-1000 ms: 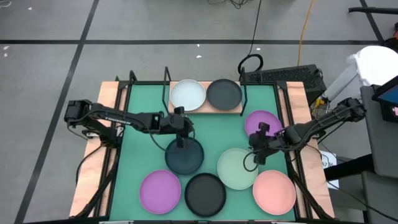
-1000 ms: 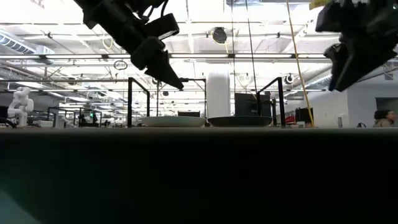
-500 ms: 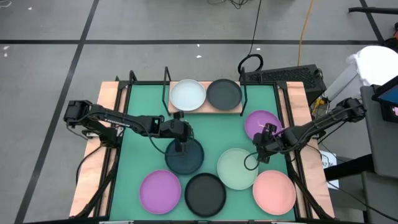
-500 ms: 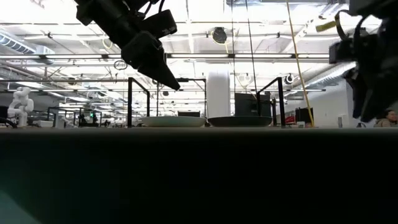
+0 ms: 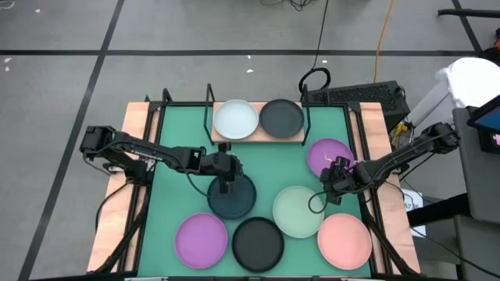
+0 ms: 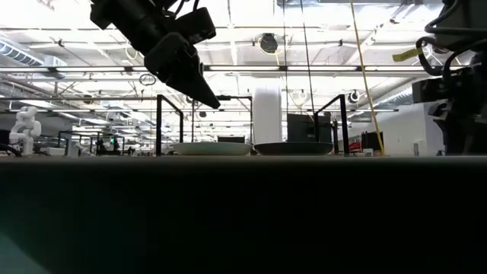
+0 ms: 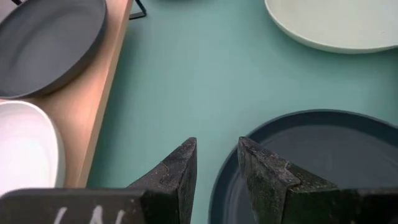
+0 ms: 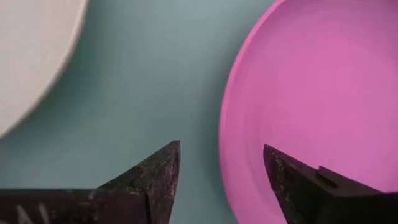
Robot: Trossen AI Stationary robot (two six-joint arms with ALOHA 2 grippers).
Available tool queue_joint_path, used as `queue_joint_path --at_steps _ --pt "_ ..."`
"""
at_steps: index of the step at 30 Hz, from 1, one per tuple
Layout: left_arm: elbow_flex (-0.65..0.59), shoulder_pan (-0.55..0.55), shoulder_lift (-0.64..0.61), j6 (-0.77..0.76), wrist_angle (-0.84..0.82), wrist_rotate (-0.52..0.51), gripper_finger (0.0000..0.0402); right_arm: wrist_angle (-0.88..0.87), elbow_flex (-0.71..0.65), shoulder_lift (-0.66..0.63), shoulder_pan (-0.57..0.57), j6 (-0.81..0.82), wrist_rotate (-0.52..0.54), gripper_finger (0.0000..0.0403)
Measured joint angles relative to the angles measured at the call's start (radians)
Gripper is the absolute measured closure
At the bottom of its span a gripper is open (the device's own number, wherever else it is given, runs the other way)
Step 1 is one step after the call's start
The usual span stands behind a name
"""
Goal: Place and stack plates onto a shelf
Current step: Stack the right purple plate on top of the black plate on the shelf
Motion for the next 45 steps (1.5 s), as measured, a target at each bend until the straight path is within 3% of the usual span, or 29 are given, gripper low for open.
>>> queue_joint_path --at_steps 7,18,45 --pt "0.0 0.0 0.0 -0.008 -0.002 0.022 0.0277 0.055 -0.046 0.0 0.0 0.0 -0.004 0.0244" --pt "0.0 0.0 0.0 -0.015 -0.006 0.025 0.0277 0.081 -0.062 -0.001 0.0 -0.02 -0.013 0.039" --pt "0.0 -0.036 0.0 -0.034 -0.027 0.025 0.0277 0.126 0.122 0.001 0.0 -0.142 -0.003 0.0401"
